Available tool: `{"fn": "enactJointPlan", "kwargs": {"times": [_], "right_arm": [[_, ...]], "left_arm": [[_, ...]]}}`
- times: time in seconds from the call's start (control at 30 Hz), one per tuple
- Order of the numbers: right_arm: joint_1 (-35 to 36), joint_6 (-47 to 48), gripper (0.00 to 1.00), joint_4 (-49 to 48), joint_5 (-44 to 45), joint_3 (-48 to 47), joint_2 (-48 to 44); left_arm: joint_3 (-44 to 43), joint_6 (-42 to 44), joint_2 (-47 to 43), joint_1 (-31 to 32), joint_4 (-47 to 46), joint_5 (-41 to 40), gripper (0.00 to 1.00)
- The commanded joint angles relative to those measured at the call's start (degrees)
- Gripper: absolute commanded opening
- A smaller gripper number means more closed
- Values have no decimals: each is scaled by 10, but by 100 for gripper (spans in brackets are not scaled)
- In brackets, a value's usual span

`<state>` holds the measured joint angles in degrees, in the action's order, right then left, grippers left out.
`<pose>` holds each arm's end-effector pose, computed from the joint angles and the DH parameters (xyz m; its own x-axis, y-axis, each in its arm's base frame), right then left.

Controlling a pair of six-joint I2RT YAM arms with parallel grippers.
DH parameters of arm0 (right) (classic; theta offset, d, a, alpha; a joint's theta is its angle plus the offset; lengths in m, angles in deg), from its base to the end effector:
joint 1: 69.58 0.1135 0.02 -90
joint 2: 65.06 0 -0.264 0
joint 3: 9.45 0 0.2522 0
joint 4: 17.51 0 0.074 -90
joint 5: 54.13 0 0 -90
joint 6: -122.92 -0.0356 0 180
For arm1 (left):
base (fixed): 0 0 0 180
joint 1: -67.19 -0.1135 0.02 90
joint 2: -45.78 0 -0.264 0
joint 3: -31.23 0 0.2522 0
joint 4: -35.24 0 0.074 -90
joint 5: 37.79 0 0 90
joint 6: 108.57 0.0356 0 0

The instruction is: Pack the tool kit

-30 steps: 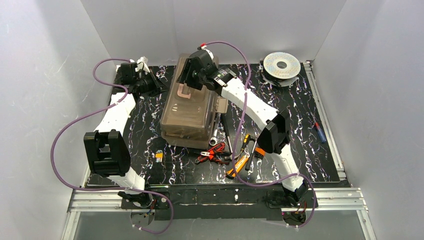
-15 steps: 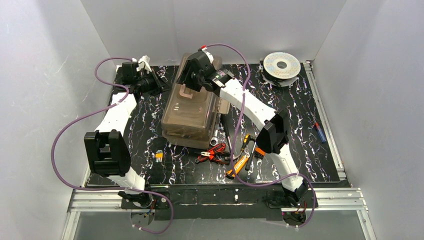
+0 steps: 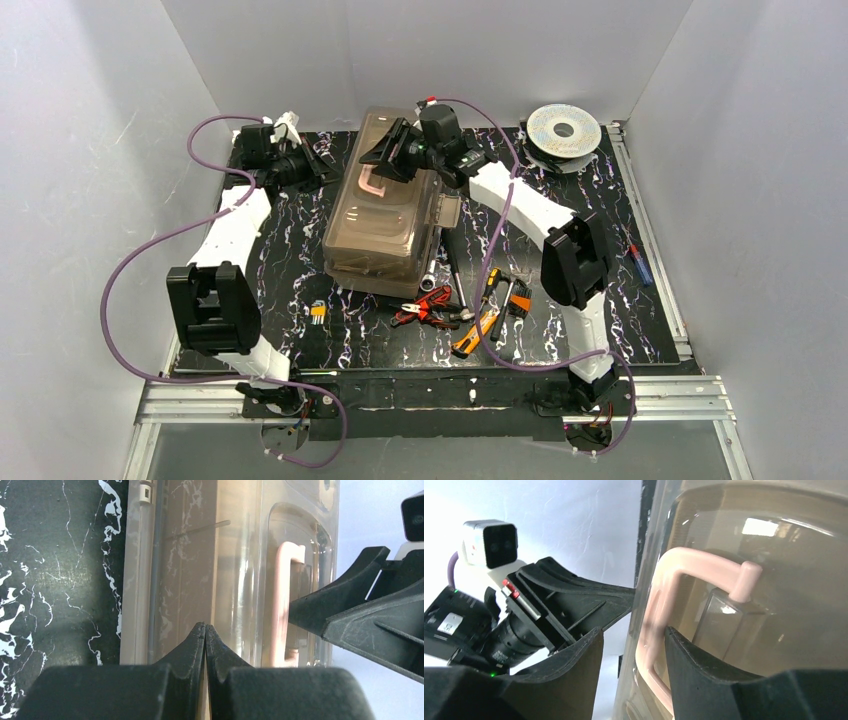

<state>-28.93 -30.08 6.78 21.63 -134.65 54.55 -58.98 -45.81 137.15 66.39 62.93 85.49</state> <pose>0.3768 0.3351 0.3328 -0.8305 0.4252 -0.3598 -0.1502 0.4510 0.8798 0.3696 -0.0144 0.3223 -0.6436 -0.3917 -0.6576 0.1961 0.7461 -0.6363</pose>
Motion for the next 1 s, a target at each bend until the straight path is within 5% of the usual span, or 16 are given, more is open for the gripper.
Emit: {"fn": "enactJointPlan", "kwargs": {"times": [0.0, 0.13, 0.27, 0.37, 0.5, 0.6, 0.73, 0.97], "right_arm": [[0, -14, 57, -145, -102, 57, -30], [-6, -10, 57, -182, -131, 58, -36], [-12, -24, 57, -206, -145, 66, -38], [-16, -43, 57, -228, -157, 75, -34], [-19, -38, 59, -212, -134, 81, -44], [-20, 30, 60, -70, 45, 125, -134], [-54, 141, 60, -66, 169, 269, -299], [-129, 250, 60, 28, 194, 330, -426]], "left_arm": [[-17, 29, -53, 10, 50, 33, 0], [-38, 58, -72, 10, 75, -9, 8], [-78, 59, -83, 9, 93, -32, 45], [-102, 8, -69, 9, 77, -10, 64], [-129, -78, 14, 9, 51, 73, 62], [-129, -60, -4, 20, 52, 46, 61], [-115, 15, -40, 22, 102, -11, 71], [-8, 27, -83, 21, 96, -26, 76]]}}
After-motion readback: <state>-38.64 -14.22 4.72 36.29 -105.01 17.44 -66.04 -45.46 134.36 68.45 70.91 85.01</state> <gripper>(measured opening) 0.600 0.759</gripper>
